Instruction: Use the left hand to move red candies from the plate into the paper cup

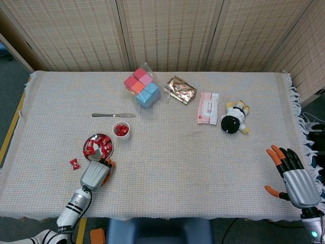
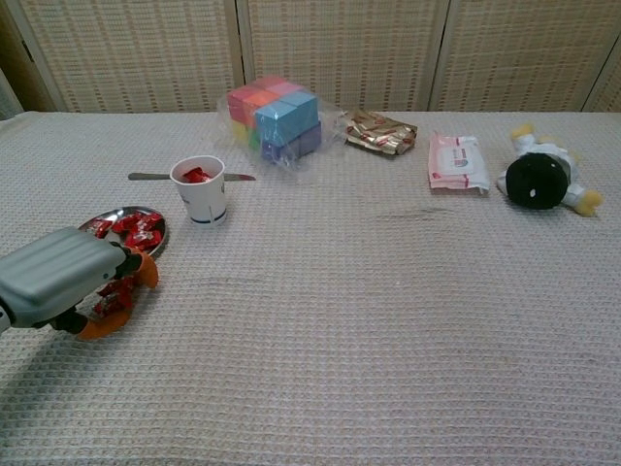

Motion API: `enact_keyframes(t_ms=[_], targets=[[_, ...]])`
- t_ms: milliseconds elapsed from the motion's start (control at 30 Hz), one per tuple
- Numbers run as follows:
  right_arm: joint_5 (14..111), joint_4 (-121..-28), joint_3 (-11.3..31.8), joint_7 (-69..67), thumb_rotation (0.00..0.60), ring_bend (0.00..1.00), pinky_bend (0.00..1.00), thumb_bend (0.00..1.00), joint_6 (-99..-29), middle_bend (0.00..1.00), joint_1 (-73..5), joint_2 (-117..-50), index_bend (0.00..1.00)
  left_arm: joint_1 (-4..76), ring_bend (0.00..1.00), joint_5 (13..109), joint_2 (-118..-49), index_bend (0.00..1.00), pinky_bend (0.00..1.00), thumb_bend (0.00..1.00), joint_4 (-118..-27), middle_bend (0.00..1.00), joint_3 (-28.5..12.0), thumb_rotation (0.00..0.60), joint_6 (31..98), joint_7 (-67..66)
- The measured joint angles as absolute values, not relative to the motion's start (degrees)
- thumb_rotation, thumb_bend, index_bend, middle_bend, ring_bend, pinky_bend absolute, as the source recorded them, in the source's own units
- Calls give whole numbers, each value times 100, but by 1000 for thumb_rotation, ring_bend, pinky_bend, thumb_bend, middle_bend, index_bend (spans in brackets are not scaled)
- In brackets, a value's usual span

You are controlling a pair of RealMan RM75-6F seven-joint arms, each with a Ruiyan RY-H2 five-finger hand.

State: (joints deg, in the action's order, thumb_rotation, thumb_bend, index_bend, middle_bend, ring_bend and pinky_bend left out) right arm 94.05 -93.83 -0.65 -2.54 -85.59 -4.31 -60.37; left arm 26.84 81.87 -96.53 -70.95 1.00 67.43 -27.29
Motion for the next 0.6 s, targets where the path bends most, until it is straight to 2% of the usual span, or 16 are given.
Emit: enact_keyframes(t_ms=[100, 333, 600], targets=[[9410, -9385, -69, -250, 600, 0, 0, 43, -8556, 0, -432, -6036, 0, 2668, 407, 8186, -9651, 373, 1000, 376, -7074, 380, 77, 600, 6741, -2714], [9406, -9381, -69, -263, 600, 0, 0, 43, -8556, 0, -431, -6029, 0, 2631, 532, 8241, -9622, 462, 1000, 374, -7059, 512, 67, 600, 6778, -2616], [9395, -9387, -65, -242, 600, 0, 0, 43, -8544, 0, -436, -6034, 0, 2602, 549, 8278, -9543, 538, 1000, 381, -7088, 558, 44, 600, 6787, -2555]])
